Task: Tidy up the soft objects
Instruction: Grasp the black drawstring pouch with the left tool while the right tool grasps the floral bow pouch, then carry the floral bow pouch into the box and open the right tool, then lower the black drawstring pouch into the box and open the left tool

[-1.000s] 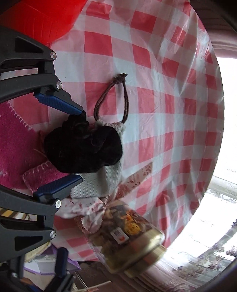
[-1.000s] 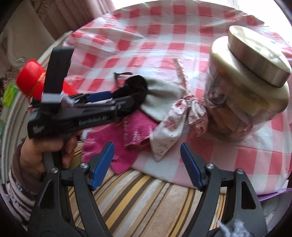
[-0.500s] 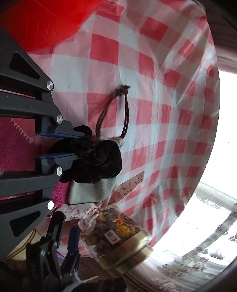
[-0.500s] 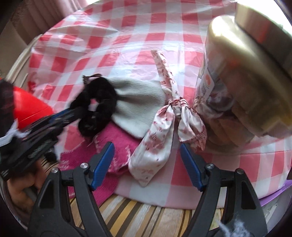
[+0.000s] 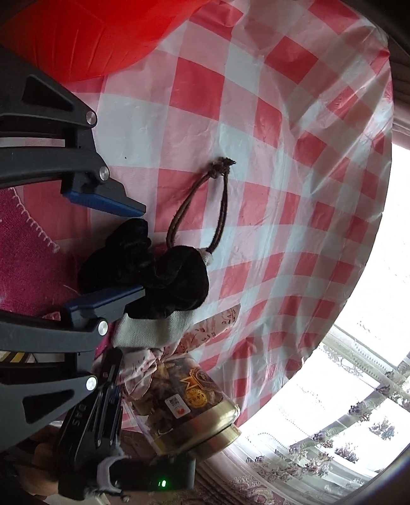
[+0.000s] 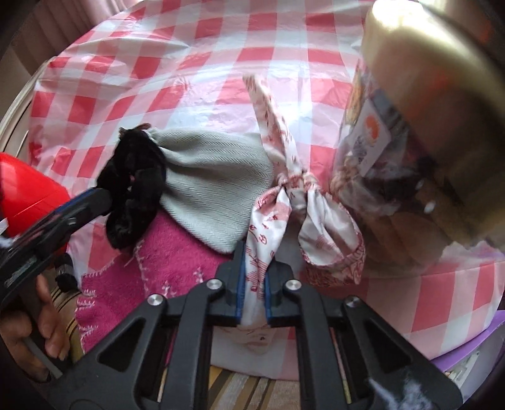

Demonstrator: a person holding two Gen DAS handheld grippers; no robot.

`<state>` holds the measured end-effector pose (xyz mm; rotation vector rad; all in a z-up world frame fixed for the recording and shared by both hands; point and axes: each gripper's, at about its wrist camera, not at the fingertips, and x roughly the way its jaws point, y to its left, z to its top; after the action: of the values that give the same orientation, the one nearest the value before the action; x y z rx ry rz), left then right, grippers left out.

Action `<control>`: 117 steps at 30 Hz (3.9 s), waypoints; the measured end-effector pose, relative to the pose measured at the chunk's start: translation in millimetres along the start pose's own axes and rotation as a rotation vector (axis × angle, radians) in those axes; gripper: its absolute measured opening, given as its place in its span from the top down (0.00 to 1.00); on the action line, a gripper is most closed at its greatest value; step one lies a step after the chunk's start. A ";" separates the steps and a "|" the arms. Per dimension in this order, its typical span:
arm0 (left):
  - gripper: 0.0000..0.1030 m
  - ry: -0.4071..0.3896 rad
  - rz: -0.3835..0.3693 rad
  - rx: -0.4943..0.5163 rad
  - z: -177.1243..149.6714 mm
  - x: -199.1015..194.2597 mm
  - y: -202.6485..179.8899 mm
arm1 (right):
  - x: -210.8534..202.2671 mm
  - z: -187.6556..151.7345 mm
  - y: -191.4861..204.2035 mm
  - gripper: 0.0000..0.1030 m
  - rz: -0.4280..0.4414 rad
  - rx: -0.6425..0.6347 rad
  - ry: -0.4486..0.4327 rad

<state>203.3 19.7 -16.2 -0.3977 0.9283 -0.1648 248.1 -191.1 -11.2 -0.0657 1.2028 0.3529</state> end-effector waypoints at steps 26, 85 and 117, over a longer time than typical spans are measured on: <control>0.86 -0.223 -0.101 0.075 -20.0 -81.2 -47.0 | -190.6 -106.6 -99.7 0.90 0.060 0.144 -0.211; 0.86 0.091 -0.413 0.506 -121.0 -64.8 -307.1 | -101.0 -263.4 -310.1 0.25 0.126 0.579 -0.014; 0.46 0.326 -0.420 0.525 -156.8 -41.9 -313.1 | -161.9 -280.0 -303.3 0.25 0.073 0.522 -0.133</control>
<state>62.1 -295.0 57.3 -0.0693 1.0681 -0.8585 36.9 -580.8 -5.5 0.4482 1.1343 0.0964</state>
